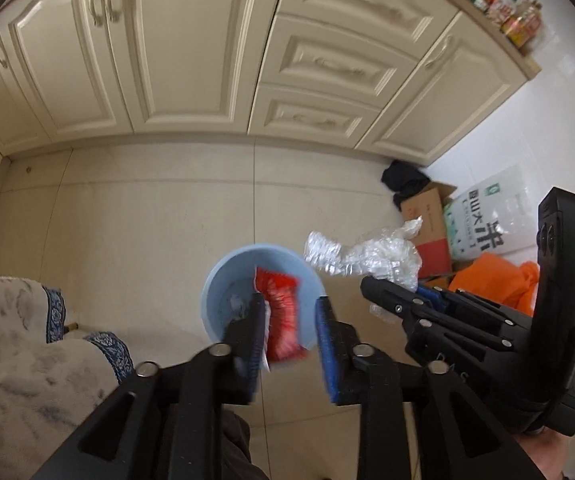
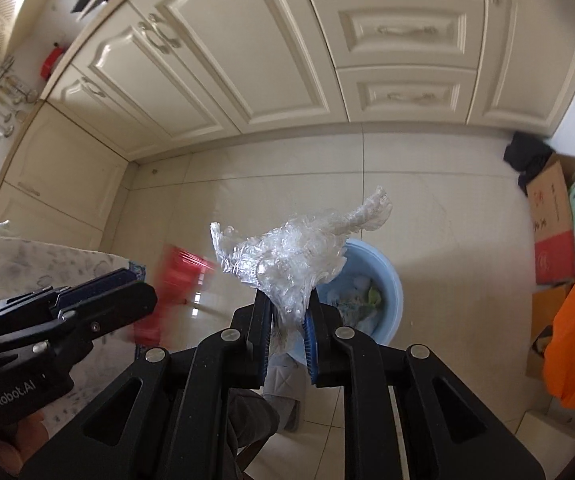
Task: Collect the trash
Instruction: 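Open the left tool while the right tool opens, dropping both items into the bin, then move both open tools back to the remaining trash on the table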
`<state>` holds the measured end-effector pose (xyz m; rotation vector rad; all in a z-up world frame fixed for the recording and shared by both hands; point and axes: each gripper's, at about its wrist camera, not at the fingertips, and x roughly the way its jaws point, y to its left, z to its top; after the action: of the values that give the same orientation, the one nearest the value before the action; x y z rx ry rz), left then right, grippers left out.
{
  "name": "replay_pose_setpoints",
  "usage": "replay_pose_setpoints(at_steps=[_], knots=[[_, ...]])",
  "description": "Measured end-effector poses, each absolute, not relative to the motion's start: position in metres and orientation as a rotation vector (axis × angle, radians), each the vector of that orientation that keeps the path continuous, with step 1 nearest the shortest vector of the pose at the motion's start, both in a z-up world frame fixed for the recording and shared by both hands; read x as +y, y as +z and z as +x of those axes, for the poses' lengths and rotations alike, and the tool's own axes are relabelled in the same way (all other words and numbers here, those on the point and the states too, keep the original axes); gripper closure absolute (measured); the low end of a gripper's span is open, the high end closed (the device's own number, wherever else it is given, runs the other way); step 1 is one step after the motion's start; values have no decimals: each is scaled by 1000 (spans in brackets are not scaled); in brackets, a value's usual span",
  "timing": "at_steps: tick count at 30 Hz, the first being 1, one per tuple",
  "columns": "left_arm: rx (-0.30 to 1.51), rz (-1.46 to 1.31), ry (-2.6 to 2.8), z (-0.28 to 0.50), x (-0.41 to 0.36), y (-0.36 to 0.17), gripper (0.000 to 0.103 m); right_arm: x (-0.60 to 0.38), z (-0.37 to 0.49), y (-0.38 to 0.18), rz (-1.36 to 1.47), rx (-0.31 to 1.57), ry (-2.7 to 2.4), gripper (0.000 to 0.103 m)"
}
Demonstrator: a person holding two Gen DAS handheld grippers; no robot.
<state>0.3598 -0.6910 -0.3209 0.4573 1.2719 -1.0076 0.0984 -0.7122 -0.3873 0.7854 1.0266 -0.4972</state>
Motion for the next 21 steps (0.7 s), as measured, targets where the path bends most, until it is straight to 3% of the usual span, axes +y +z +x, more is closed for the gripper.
replay_pose_setpoints(at_steps=[1,2,3,5,6,7,13,21], knots=[[1277,463,-999,361,-694,-324,68,-714,98,-392,793,1037,-504,84],[1274,467,-992,362,-696,-325,54,-715,97,-396,800,1040,-510,79],[1262,468,-978,363,-699,-324,39,-716,96,-397,811,1038,-511,68],[1230,465,-954,364,-695,-321,23,-716,93,-399,828,1026,-527,43],[1214,466,-935,365,-697,-318,15,-716,91,-399,829,1022,-538,23],[1201,464,-922,365,-696,-314,13,-715,90,-398,828,1017,-544,18],[1121,441,-904,350,-685,-289,8,-708,85,-385,824,997,-581,0],[990,371,-922,320,-620,-230,6,-687,85,-333,790,923,-584,0]])
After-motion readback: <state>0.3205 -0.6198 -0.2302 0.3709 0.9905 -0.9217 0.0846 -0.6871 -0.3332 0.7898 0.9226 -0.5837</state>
